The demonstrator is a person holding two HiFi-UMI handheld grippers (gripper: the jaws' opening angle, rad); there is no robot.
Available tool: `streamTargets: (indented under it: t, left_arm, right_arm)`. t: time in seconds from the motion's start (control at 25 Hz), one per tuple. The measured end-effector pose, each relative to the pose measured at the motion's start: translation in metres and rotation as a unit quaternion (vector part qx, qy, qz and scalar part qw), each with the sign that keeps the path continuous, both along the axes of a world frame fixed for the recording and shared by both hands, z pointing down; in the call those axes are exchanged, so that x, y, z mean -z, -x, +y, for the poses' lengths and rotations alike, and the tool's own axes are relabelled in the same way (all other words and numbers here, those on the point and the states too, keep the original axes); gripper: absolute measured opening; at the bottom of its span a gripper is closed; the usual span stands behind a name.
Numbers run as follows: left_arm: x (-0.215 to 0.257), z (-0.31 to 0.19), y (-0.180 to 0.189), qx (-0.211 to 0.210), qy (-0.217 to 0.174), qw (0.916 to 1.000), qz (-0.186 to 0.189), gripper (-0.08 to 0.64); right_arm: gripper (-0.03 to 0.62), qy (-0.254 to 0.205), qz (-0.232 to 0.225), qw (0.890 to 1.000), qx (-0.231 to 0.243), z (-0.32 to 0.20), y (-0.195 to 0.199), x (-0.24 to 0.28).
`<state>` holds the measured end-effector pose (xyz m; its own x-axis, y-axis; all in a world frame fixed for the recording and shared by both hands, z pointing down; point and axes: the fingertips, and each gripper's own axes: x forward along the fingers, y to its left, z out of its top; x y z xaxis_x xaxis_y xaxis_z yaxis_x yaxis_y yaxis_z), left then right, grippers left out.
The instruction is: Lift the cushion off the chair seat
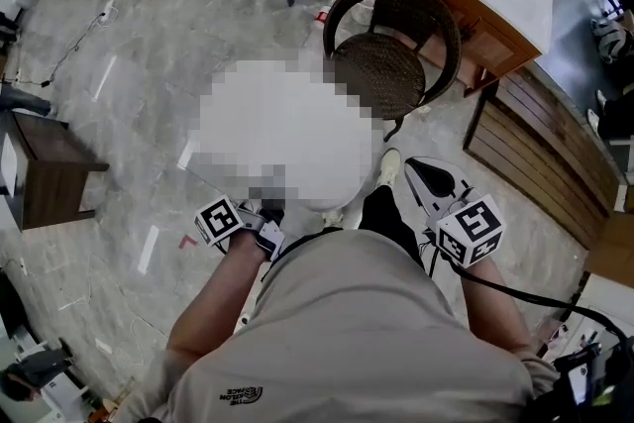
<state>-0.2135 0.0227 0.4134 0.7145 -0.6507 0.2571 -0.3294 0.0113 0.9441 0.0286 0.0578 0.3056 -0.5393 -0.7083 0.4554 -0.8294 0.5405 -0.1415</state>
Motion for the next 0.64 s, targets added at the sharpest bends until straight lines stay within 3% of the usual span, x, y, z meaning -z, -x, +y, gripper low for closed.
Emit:
streamTargets:
  t: [0.64]
  left_arm:
    - [-0.003,-0.005,-0.014,-0.01,0.001,0.9999,0.006,0.095]
  right_arm:
    - [0.014,0.002,-0.001,1.0,-0.011,0.004,-0.008,-0.003]
